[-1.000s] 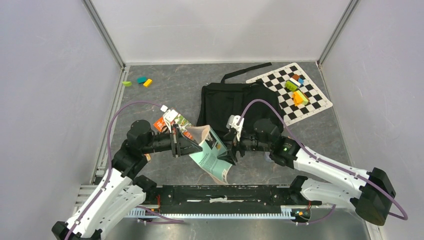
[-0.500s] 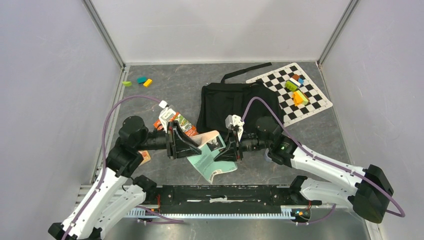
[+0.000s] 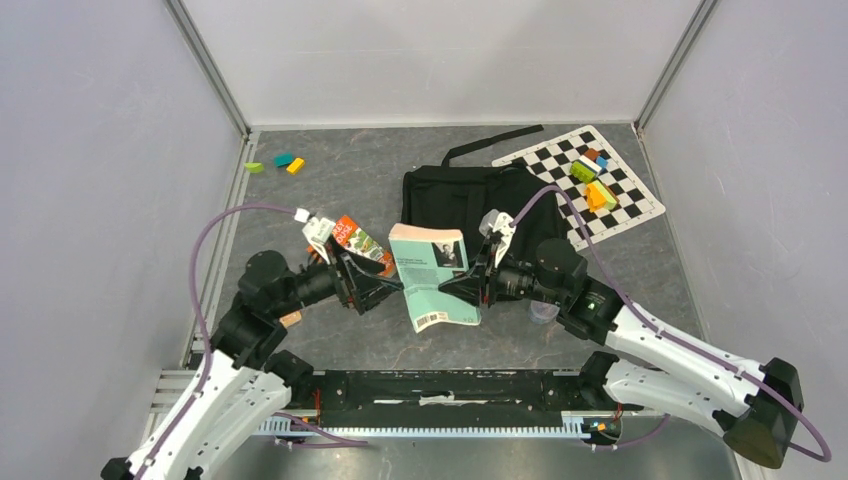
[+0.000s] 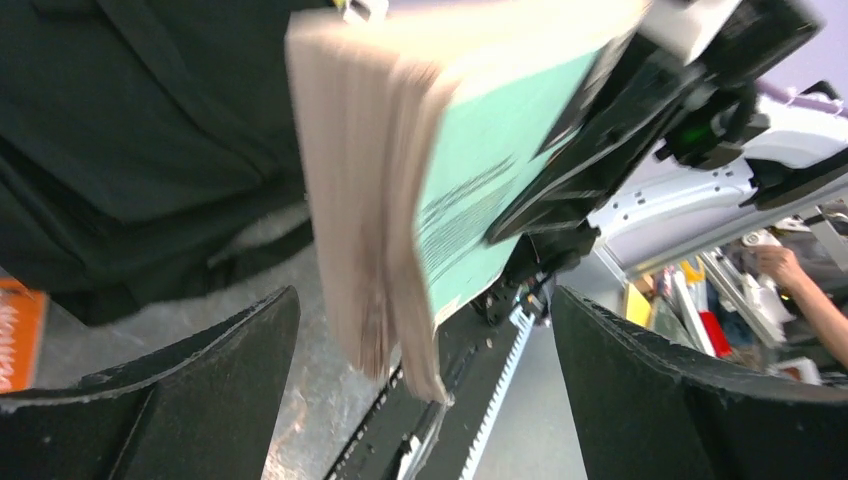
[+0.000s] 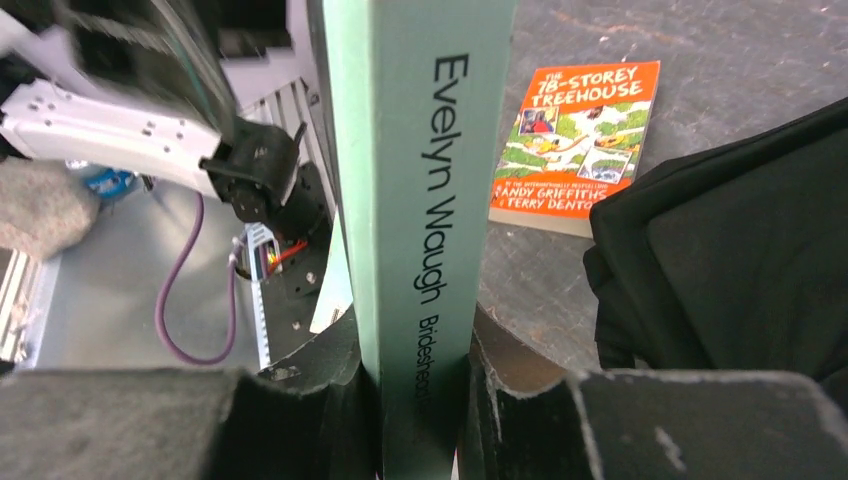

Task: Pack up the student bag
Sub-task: Pick up the book from the center of the board.

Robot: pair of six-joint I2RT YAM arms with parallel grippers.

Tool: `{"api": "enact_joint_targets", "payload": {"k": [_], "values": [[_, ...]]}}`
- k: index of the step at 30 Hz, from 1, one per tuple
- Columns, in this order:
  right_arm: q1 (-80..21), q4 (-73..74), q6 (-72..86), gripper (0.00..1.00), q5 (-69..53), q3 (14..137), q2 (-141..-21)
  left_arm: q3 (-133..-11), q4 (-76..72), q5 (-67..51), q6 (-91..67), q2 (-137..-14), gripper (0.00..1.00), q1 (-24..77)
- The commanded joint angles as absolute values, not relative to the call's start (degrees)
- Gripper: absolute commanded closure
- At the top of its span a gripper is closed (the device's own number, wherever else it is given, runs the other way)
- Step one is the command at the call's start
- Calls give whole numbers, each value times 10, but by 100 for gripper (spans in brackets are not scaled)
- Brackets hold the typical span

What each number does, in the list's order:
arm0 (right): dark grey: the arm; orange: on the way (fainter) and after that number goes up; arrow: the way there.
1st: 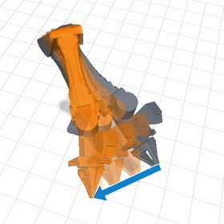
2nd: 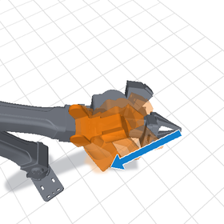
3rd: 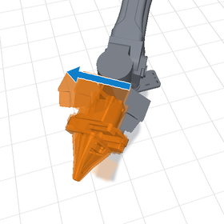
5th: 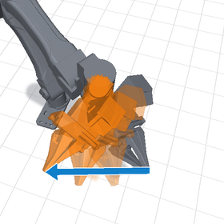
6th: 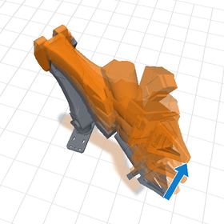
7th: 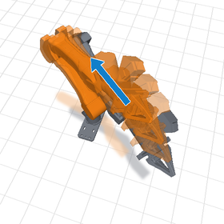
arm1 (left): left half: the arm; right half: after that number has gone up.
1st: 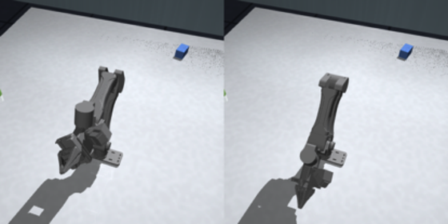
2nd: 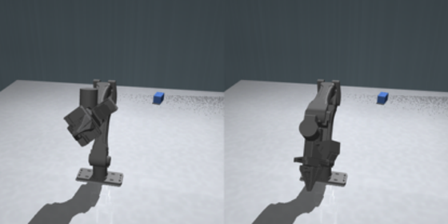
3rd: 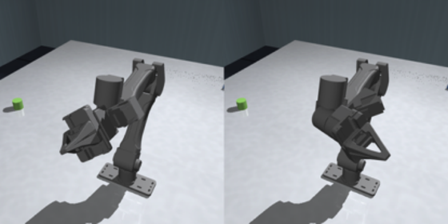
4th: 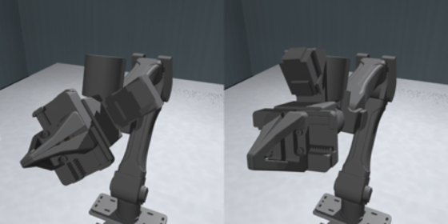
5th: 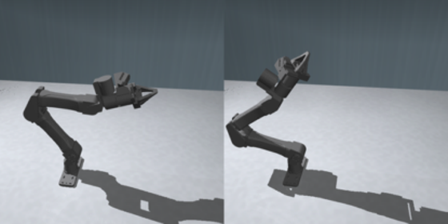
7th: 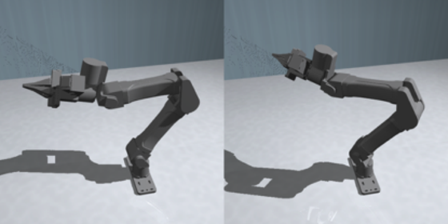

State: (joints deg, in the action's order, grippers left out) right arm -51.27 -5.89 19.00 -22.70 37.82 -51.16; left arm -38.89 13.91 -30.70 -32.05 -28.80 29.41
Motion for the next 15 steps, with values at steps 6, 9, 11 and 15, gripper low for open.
{"api": "enact_joint_targets", "payload": {"k": [6, 9, 11, 15], "values": [[-516, -212, 273, 100, -229, 424, -483, -319, 8, -363, -391, -343, 0, 362], [-518, -212, 282, 100, -249, 436, -485, -325, 6, -361, -378, -372, 0, 387], [-518, -213, 294, 100, -262, 441, -480, -325, -16, -372, -380, -384, 0, 393], [-518, -214, 301, 100, -275, 443, -461, -306, -110, -421, -422, -397, 0, 401]]}}
